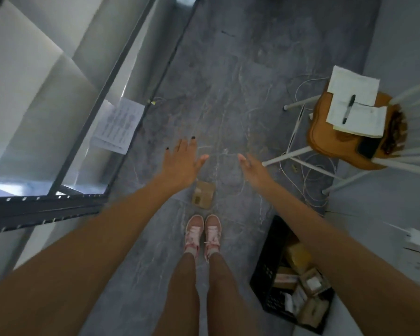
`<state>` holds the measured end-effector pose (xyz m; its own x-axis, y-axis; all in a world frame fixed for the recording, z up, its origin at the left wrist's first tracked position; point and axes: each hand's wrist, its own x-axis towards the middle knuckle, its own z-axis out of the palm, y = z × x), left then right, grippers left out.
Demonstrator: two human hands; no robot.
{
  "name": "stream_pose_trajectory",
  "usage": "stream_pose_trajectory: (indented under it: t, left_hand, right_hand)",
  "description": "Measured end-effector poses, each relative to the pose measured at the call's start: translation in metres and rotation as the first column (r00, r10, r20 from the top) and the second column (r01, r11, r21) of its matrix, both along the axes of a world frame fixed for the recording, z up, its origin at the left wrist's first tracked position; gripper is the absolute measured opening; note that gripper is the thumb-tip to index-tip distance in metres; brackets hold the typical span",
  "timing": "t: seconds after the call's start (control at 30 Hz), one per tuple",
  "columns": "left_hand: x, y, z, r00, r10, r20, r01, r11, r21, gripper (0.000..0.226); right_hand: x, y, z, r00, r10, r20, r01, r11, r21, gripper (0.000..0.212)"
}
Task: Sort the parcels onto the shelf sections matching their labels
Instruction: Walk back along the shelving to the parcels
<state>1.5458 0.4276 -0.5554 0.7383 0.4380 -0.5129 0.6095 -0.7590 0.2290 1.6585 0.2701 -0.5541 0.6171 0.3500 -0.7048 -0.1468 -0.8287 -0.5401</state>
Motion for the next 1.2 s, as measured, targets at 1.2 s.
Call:
stream_pose_trajectory:
  t: [1.2]
  left_hand:
    - [-0.009,-0.036,-0.472,0.805,0.477,-0.353,-0.593,0.619,-0.516,0.029]
  right_hand:
    - [-0.036,0.029,-0.477,0.774,-0.390,-0.499,0.300,0.920,-0.254,0.049]
